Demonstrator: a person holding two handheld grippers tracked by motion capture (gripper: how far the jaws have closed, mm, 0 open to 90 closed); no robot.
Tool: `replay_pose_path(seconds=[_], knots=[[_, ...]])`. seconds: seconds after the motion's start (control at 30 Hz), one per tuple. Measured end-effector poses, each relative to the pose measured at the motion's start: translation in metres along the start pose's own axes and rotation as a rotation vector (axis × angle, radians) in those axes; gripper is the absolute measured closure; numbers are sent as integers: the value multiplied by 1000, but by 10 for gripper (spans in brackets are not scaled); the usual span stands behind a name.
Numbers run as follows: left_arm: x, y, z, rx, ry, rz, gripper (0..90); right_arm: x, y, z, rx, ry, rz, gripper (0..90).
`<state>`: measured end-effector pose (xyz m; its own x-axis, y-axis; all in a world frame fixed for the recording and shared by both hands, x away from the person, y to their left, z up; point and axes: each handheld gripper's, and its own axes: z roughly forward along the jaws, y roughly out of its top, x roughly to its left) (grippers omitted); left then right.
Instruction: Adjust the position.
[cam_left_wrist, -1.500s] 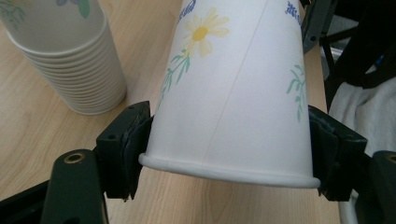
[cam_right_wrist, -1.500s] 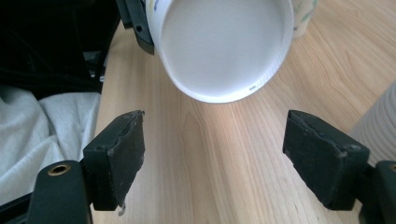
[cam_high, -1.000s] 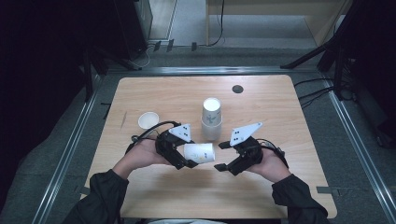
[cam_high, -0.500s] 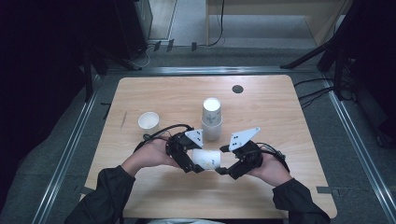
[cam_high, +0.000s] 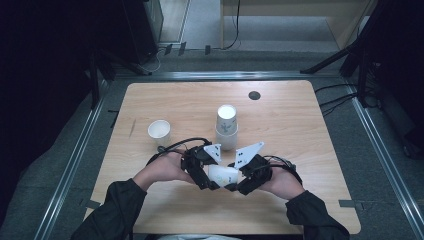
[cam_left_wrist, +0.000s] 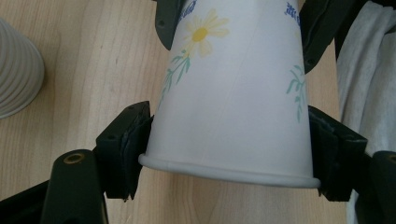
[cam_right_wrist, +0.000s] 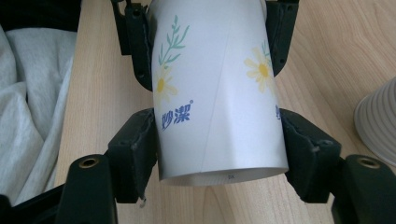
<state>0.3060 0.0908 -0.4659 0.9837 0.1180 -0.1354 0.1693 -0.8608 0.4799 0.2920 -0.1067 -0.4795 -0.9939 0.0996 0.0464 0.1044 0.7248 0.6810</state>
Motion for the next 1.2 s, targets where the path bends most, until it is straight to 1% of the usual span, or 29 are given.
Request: replay_pose_path(seconds=[0.1,0.2,0.23,0.3,0.33,0.37,0.43,0.5,0.57,0.7,0.73,0.83,0.87,0.9,0.97,1.03,1.1,1.13,1.2], knots=[[0,-1,-1,-7,-6,3,245,0,1,-1,4,5,2,345],[0,-2,-1,-15,-3,4,237,0,1,-2,3,9,0,348],[-1,-2,-3,-23,5,9,226,0,2,-3,-2,10,-6,349],[-1,-3,-4,-37,15,1,197,0,3,-4,-5,13,-2,349],[0,-3,-6,-42,29,2,159,-1,3,-5,-9,13,-3,349],[0,-4,-7,-55,38,-8,121,-1,4,-7,-17,13,-3,349],[1,-6,-12,-88,43,-17,108,-2,4,-11,-34,7,-1,349],[3,-8,-18,-138,46,-31,105,-4,3,-14,-49,2,6,349],[4,-11,-24,-175,44,-45,105,-5,3,-18,-62,-4,14,349],[2,-18,-31,-216,62,-60,106,-9,4,-24,-107,-1,31,348],[2,-19,-33,-226,66,-68,106,-10,5,-26,-116,6,38,348],[-2,-24,-36,-250,77,-85,106,-14,7,-30,-150,14,36,348],[-3,-26,-38,-265,76,-91,106,-15,8,-31,-159,18,31,348],[-4,-27,-39,-274,78,-98,106,-17,9,-32,-169,29,32,348],[-5,-31,-41,-302,79,-119,106,-19,11,-32,-183,38,26,348],[-7,-35,-42,-327,79,-158,112,-22,14,-32,-201,52,25,347],[-8,-40,-44,-349,72,-177,126,-25,17,-32,-226,74,31,347],[-8,-42,-46,-357,81,-179,126,-26,19,-32,-235,80,29,347],[-10,-45,-48,-383,82,-199,128,-28,22,-30,-249,98,26,347]])
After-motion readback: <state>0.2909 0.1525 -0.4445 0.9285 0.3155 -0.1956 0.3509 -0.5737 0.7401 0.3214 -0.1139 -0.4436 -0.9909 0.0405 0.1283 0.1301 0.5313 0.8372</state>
